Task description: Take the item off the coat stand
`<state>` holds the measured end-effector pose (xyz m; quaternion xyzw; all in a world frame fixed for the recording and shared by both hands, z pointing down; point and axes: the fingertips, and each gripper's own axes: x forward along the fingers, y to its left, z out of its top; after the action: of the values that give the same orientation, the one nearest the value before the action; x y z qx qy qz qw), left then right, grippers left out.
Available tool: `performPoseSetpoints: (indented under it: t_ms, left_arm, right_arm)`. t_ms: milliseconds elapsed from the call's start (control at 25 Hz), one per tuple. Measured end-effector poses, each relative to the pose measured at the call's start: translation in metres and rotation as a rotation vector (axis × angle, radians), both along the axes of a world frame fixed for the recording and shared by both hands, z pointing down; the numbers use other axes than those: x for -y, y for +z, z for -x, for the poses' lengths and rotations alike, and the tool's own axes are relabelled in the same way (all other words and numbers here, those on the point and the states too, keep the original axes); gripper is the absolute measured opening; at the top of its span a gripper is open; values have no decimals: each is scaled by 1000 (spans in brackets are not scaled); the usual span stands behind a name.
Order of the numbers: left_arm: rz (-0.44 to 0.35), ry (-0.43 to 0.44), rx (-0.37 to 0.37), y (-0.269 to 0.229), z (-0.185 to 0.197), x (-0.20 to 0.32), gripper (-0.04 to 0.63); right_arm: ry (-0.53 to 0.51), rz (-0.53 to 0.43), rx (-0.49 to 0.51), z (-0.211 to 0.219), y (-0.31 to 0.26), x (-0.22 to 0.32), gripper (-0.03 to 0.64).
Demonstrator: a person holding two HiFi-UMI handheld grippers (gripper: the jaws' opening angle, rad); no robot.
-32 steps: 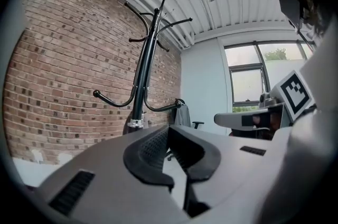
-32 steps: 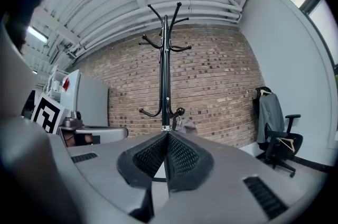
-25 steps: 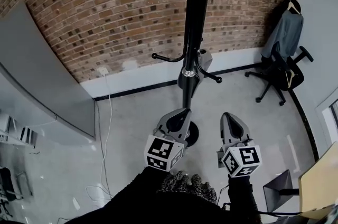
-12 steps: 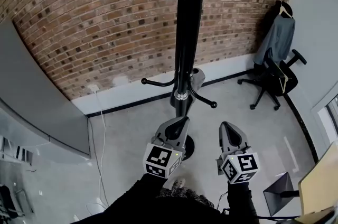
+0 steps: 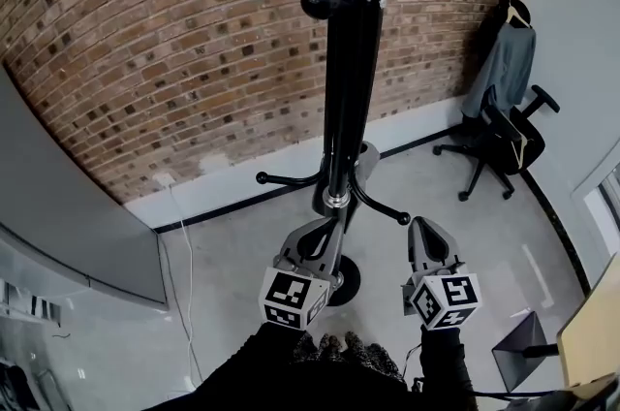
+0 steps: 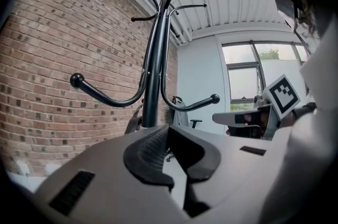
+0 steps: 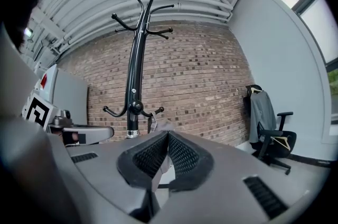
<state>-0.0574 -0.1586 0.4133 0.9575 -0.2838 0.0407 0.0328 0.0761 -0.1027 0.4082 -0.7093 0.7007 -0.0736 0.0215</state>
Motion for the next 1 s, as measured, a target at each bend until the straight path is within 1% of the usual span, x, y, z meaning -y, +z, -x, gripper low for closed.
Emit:
performPoseSetpoints:
  t_ms: [240,400,480,680,880,1000]
  left_arm:
    - [-1,-30,7,0,0,16,8]
    - [0,-94,17,2,3,26,8]
    - [-4,-147,15,2,5,32,8]
    - [-2,-305,-3,3,4,42,8]
    - [-1,-493,-20,0,3,44,8]
    - [1,-593,-25,3,4,39,8]
  right_arm:
    - [-15,-6,-14,-11,-3,24,9]
    - [-40,-1,6,-26,0,43,9]
    - [-82,-1,2,-30,0,55,9]
    - [-231,5,-27,-37,1,86,9]
    - [-434,23,-59,-35,2,114,11]
    - [-516,28,-74,-40,7,119,11]
